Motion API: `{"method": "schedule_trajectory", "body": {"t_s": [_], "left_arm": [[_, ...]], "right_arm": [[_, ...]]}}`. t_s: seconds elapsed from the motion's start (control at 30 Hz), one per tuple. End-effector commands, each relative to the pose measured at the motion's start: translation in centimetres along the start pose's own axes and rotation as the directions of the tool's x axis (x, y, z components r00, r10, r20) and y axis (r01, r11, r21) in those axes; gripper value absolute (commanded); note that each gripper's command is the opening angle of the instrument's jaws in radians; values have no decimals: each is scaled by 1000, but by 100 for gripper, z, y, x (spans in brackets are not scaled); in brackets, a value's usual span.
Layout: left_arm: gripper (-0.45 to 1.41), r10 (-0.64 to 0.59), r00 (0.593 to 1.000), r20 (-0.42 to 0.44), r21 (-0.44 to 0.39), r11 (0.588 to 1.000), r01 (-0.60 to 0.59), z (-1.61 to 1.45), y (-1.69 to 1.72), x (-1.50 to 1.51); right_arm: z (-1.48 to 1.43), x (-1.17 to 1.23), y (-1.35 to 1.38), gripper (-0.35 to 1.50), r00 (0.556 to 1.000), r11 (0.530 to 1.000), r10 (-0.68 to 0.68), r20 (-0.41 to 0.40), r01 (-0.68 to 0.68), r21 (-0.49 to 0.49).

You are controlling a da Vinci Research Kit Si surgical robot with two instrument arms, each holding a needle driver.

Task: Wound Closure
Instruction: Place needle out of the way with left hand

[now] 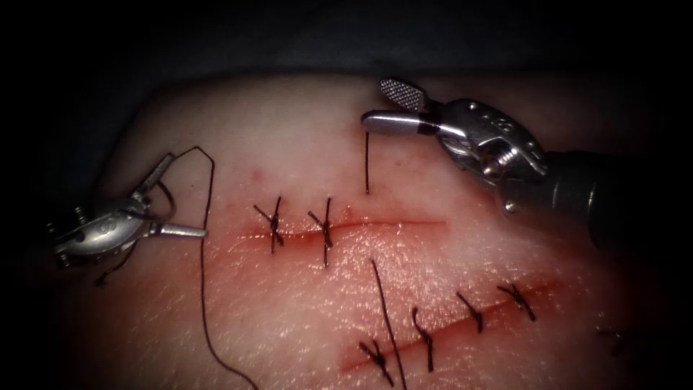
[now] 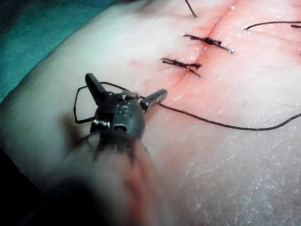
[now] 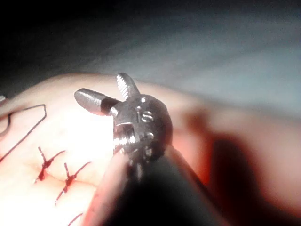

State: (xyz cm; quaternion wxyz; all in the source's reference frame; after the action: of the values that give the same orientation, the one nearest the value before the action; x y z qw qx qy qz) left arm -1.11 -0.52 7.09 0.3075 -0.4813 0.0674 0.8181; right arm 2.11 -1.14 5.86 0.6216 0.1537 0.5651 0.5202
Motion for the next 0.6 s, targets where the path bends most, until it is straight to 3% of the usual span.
{"method": "schedule_trajectory", "body": {"t_s": [0.03, 0.13, 0.17, 0.2, 0.53, 0.6], "left_arm": [[118, 19, 1000, 22, -12, 1000, -18, -2, 2, 5], [120, 29, 999, 44, -16, 999, -28, -14, 6, 13], [122, 34, 998, 52, -15, 999, -34, -24, 10, 18], [122, 52, 996, 69, -7, 999, -52, -57, 25, 30], [122, 142, 982, 125, -6, 990, -142, -135, 42, 38], [122, 152, 984, 94, -54, 988, -148, -145, 47, 39]], "right_arm": [[2, 6, 2, 131, 1000, 1000, -5, -7, 5, 8], [-4, 7, 4, 126, 1000, 1000, -4, -12, 4, 13], [-7, 7, 5, 124, 1000, 1000, -4, -14, 4, 15], [-14, 6, 10, 121, 1000, 1000, -5, -14, 6, 21], [-17, -3, 16, 118, 1000, 1000, -15, -3, 15, 24], [-19, -6, 16, 118, 1000, 999, -18, 0, 18, 27]]}}
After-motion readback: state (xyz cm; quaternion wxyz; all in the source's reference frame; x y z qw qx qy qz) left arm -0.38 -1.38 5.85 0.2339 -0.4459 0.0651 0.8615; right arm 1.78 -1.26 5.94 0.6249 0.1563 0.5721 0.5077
